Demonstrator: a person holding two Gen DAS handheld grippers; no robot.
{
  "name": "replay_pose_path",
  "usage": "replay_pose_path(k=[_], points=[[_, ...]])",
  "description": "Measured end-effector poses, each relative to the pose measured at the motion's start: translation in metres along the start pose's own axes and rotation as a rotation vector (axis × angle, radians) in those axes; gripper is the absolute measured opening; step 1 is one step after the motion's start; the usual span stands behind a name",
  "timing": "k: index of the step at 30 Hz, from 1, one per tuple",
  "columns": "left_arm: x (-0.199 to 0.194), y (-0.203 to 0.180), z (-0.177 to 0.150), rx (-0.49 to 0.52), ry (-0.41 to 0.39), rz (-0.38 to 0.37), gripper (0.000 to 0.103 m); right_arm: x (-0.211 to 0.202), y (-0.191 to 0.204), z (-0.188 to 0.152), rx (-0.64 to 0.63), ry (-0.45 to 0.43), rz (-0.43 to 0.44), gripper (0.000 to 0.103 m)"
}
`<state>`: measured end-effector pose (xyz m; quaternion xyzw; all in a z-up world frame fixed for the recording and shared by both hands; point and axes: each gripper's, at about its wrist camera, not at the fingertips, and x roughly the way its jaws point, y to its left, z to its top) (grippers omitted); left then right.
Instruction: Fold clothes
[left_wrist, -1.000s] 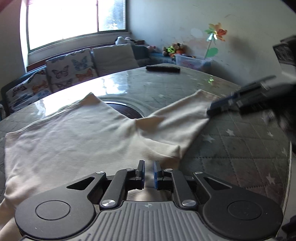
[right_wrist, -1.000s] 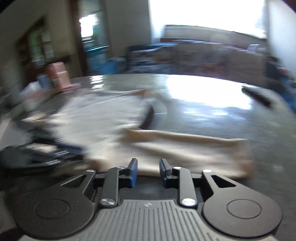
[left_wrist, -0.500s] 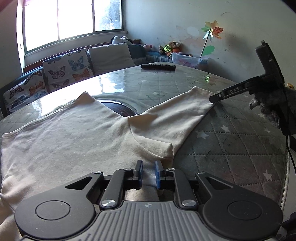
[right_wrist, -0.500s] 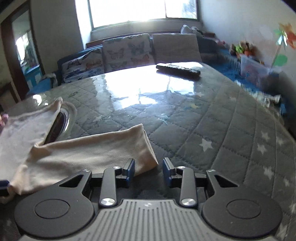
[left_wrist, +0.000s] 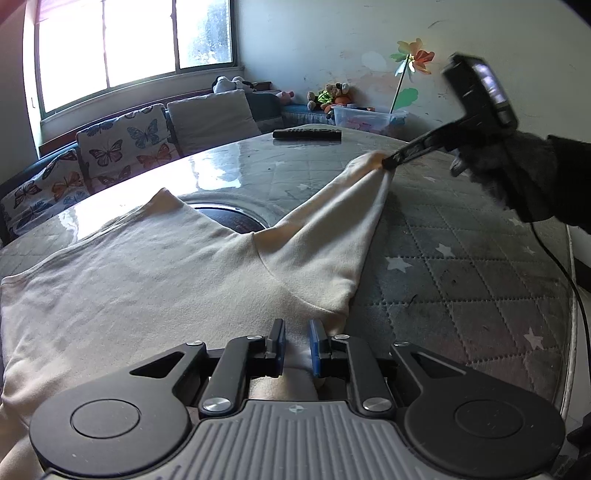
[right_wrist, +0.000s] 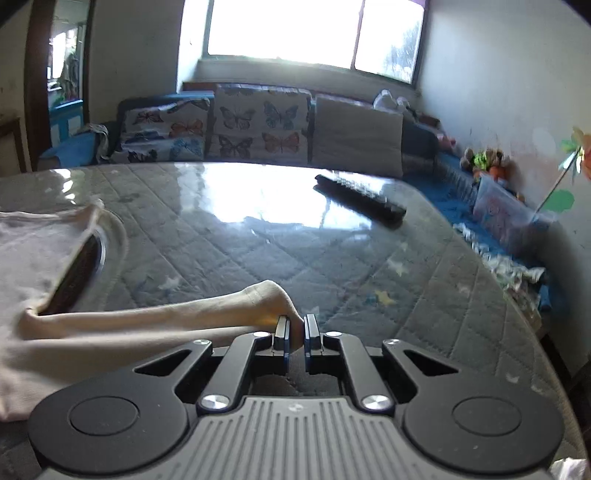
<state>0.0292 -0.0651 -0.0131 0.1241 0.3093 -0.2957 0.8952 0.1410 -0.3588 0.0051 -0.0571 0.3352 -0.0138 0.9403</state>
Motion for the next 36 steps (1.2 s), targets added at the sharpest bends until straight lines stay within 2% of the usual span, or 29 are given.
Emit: replay_pose_path(k=[5,8,14,18,21,25,27,29,31,36], points=[[0.0,0.001,0.001,0.004,0.001,-0.004,0.016,0.017,-0.003,-0.011,0.031,0.03,-0.008,0.01],[0.001,0.002,0.0,0.005,0.001,-0.006,0.016,0.006,-0.003,-0.005,0.056,0.016,0.004,0.012],[0.001,0.001,0.001,0.0,0.0,-0.003,0.016,-0.002,0.02,0.011,0.035,-0.011,0.13,0.014],[0.0,0.0,0.001,-0.012,0.001,0.001,0.017,0.023,0.032,0.009,0.048,0.046,0.16,0.017],[-0.005,0.003,0.0,-0.032,-0.006,0.014,0.022,0.029,0.031,0.007,0.065,0.045,0.14,0.026],[-0.025,0.016,-0.002,-0.077,-0.04,0.061,0.027,0.028,0.033,0.007,0.062,0.037,0.123,0.029],[-0.037,0.027,-0.003,-0.105,-0.059,0.095,0.03,0.022,0.035,0.008,0.051,0.031,0.126,0.034],[-0.049,0.041,-0.007,-0.139,-0.066,0.141,0.031,0.013,0.045,0.012,0.031,0.019,0.161,0.034],[-0.06,0.059,-0.013,-0.186,-0.065,0.193,0.032,0.002,0.057,0.014,0.006,0.008,0.205,0.043],[-0.084,0.114,-0.039,-0.364,-0.024,0.337,0.032,-0.029,0.112,0.014,-0.135,-0.018,0.379,0.053]])
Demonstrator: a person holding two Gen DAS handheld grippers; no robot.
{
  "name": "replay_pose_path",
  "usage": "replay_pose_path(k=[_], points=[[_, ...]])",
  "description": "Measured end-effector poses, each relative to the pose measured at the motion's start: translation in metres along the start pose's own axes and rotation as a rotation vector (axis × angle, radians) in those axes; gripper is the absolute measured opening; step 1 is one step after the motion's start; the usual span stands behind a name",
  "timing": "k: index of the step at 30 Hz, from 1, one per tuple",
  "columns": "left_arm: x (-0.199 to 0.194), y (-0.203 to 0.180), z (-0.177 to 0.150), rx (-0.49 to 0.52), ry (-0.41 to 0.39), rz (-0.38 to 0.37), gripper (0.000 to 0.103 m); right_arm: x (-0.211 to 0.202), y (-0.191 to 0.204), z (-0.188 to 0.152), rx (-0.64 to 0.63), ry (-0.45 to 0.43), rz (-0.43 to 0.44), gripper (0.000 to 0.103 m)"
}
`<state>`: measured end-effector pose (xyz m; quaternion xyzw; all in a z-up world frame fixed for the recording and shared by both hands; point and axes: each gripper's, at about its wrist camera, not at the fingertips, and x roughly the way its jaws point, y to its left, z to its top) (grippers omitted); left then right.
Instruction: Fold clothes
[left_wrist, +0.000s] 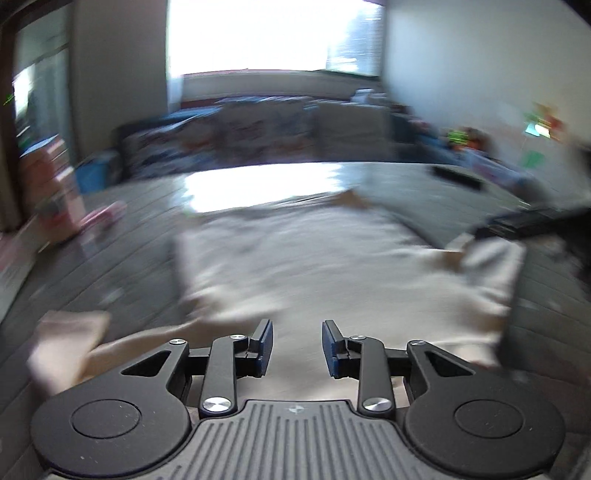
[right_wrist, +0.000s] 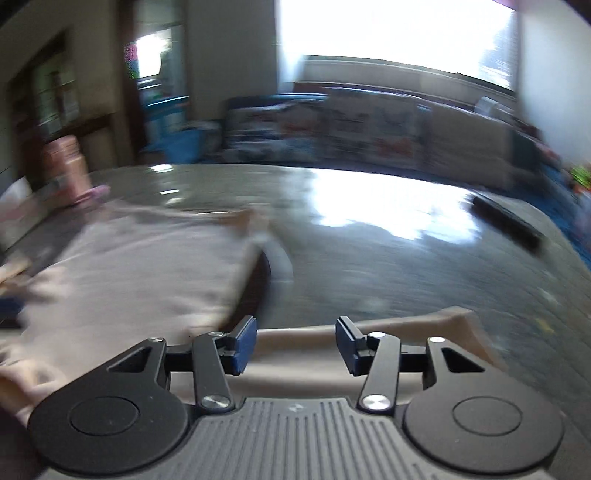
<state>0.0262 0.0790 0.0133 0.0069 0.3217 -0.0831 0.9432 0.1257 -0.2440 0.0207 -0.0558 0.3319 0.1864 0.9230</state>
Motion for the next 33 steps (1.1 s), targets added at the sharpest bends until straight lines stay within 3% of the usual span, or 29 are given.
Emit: replay_pose_path(k=[4,7,11,18,25,29,33], points=[[-0.003,0.047,-0.007,-0.118,0.032,0.084,0.032,-0.002,0.062,0.005,-0.136,-0.007,0.151,0.054],[-0.004,0.067,-0.015,-0.151,0.049,0.132,0.032,0.002,0.099,0.009,-0.202,-0.001,0.253,0.056],[-0.01,0.079,-0.021,-0.151,0.04,0.176,0.037,0.016,0.135,0.008,-0.26,0.032,0.312,0.057],[-0.017,0.101,-0.026,-0.185,0.023,0.247,0.036,0.037,0.152,-0.01,-0.279,0.109,0.339,0.057],[-0.016,0.114,-0.032,-0.114,0.005,0.455,0.036,0.038,0.149,-0.009,-0.26,0.118,0.343,0.06],[-0.015,0.135,-0.034,-0.162,0.013,0.588,0.037,0.04,0.148,-0.008,-0.256,0.12,0.345,0.061],[-0.023,0.166,-0.038,-0.272,0.02,0.657,0.037,0.04,0.148,-0.008,-0.253,0.12,0.347,0.061]])
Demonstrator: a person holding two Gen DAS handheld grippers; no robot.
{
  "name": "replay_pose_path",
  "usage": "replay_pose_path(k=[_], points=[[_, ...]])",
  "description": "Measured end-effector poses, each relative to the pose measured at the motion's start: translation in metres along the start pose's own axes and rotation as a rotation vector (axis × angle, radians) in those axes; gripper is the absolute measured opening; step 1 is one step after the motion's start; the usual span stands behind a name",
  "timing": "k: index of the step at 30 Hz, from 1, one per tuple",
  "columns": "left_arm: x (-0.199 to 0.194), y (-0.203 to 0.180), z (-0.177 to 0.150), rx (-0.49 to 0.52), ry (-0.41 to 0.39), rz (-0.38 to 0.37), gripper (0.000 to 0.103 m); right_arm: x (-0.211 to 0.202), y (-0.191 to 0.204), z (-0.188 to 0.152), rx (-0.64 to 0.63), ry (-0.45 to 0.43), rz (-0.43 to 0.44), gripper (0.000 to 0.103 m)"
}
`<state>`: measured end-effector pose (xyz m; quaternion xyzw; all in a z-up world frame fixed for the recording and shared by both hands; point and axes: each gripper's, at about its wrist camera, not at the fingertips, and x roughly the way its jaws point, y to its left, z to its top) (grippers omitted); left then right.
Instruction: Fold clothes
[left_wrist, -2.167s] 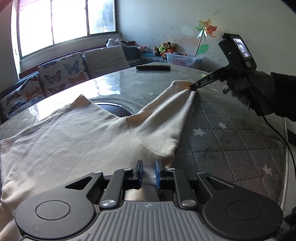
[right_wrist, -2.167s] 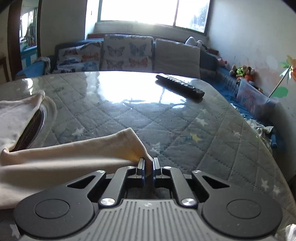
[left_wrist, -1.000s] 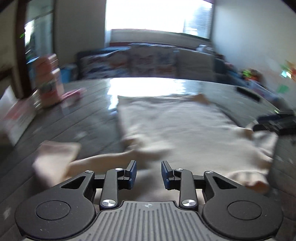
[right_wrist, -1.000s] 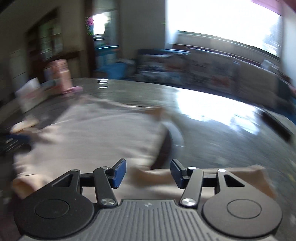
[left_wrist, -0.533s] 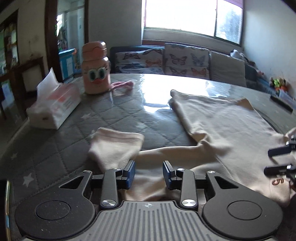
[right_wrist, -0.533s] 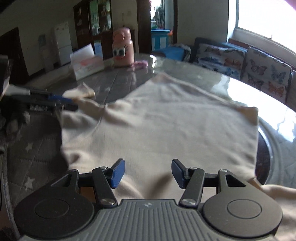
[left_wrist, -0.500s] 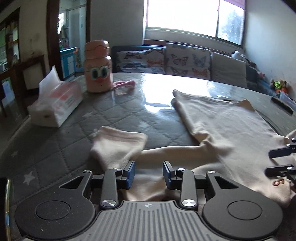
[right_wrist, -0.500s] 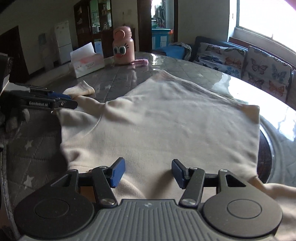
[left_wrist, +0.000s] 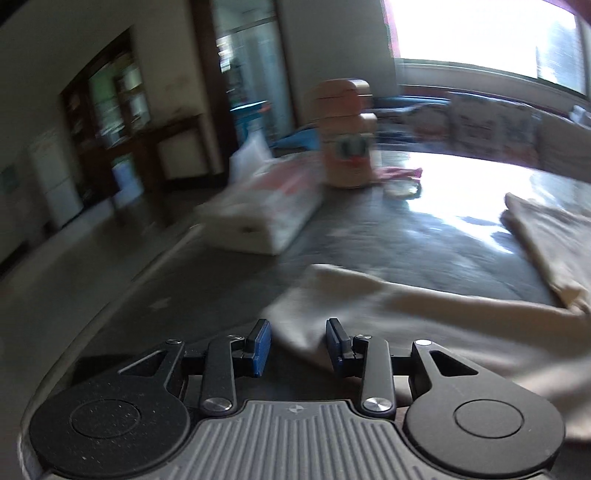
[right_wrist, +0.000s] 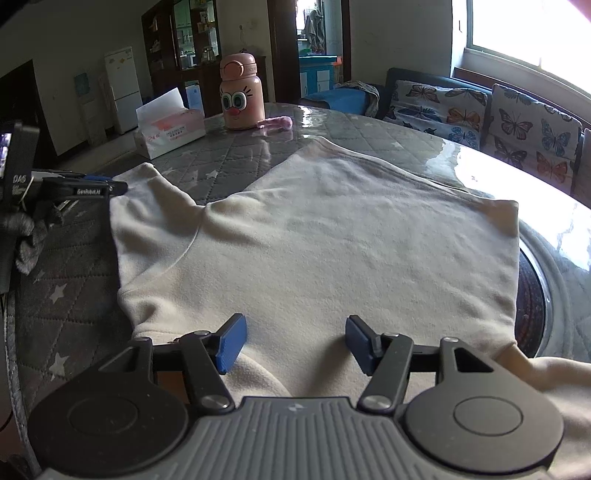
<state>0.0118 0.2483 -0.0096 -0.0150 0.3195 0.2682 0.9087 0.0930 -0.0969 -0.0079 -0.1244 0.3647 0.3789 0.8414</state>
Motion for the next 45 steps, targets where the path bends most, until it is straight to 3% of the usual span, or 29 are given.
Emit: replay_pose_path(k=[5,12,19,22,26,32,37,45], points=[[-0.002,0.019,0.004,-0.073,0.005,-0.018,0.035,0.0,0.0,0.0,0.003,0.0,-0.001,0.062],[0.005,-0.013,0.008,0.044,0.005,-0.098,0.035,0.0,0.0,0.0,0.005,0.001,-0.007,0.065],[0.034,-0.033,0.03,0.158,-0.004,-0.031,0.037,0.0,0.0,-0.001,0.008,-0.003,-0.005,0.066],[0.045,-0.032,0.034,0.161,-0.008,-0.012,0.037,-0.001,-0.001,-0.002,0.008,-0.007,-0.003,0.066],[0.043,-0.025,0.036,0.113,0.0,-0.022,0.037,-0.001,-0.001,-0.002,0.01,-0.011,-0.003,0.066],[0.007,-0.002,0.03,-0.012,-0.035,-0.056,0.041,-0.001,0.0,-0.002,0.007,-0.008,-0.004,0.066],[-0.004,0.011,0.019,-0.11,0.012,-0.069,0.044,-0.004,0.009,0.003,-0.016,-0.021,0.002,0.066],[0.0,0.009,0.011,-0.166,0.053,-0.08,0.045,0.002,0.04,0.02,-0.093,-0.034,0.039,0.067]])
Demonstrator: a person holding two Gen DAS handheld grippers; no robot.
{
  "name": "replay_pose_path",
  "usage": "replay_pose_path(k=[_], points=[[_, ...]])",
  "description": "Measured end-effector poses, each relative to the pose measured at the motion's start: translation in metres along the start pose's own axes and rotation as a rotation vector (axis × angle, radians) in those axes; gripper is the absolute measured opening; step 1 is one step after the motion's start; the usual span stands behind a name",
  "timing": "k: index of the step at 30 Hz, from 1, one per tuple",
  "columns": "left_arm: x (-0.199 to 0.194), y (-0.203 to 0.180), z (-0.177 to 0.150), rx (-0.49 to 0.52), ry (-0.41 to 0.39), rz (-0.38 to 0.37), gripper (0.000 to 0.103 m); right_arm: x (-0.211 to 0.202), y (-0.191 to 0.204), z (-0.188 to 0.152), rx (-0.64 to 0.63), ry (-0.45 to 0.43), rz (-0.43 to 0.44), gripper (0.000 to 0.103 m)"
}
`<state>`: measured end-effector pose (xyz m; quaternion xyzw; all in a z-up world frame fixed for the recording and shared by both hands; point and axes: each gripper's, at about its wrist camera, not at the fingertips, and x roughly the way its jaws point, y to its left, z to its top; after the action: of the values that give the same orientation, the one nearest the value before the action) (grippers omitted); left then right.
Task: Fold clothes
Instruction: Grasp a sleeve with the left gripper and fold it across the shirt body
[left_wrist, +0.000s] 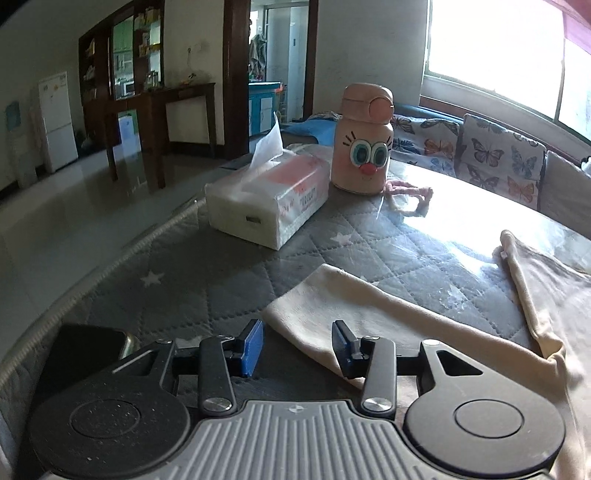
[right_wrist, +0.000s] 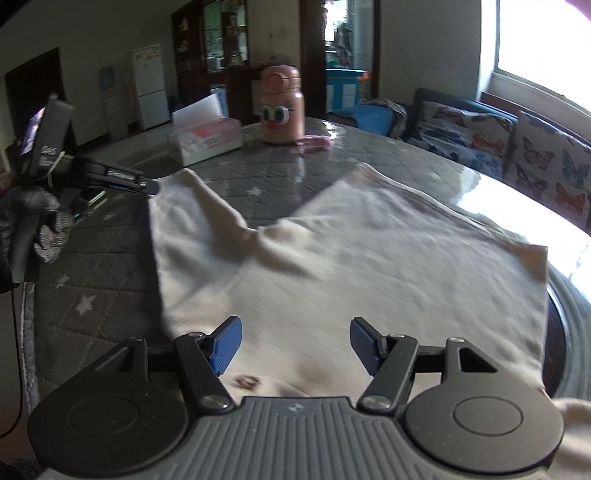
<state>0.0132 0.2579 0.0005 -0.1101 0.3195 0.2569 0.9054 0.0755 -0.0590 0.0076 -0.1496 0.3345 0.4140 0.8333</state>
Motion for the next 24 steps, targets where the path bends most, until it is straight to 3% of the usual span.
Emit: replay_pose_path(k=[11,12,14,17,20,24], points=[[0.007,0.002,-0.003,-0.031,0.0,0.011,0.042,0.023,0.033,0.004,-0.086,0.023,0.03,0.068],[0.008,0.001,-0.003,-0.029,-0.001,0.012,0.04,0.022,0.032,0.005,-0.081,0.022,0.03,0.069],[0.008,0.001,-0.002,-0.032,-0.003,0.001,0.023,0.018,0.029,0.005,-0.067,0.013,0.03,0.071],[0.008,0.0,0.001,-0.046,-0.01,0.002,0.007,0.011,0.025,0.006,-0.055,-0.002,0.028,0.071],[0.0,-0.004,0.007,-0.064,-0.024,-0.019,0.005,0.002,0.021,0.006,-0.035,-0.022,0.027,0.071],[-0.032,-0.029,0.017,-0.032,-0.095,-0.115,0.004,-0.012,0.008,0.003,0.017,-0.047,0.015,0.071]])
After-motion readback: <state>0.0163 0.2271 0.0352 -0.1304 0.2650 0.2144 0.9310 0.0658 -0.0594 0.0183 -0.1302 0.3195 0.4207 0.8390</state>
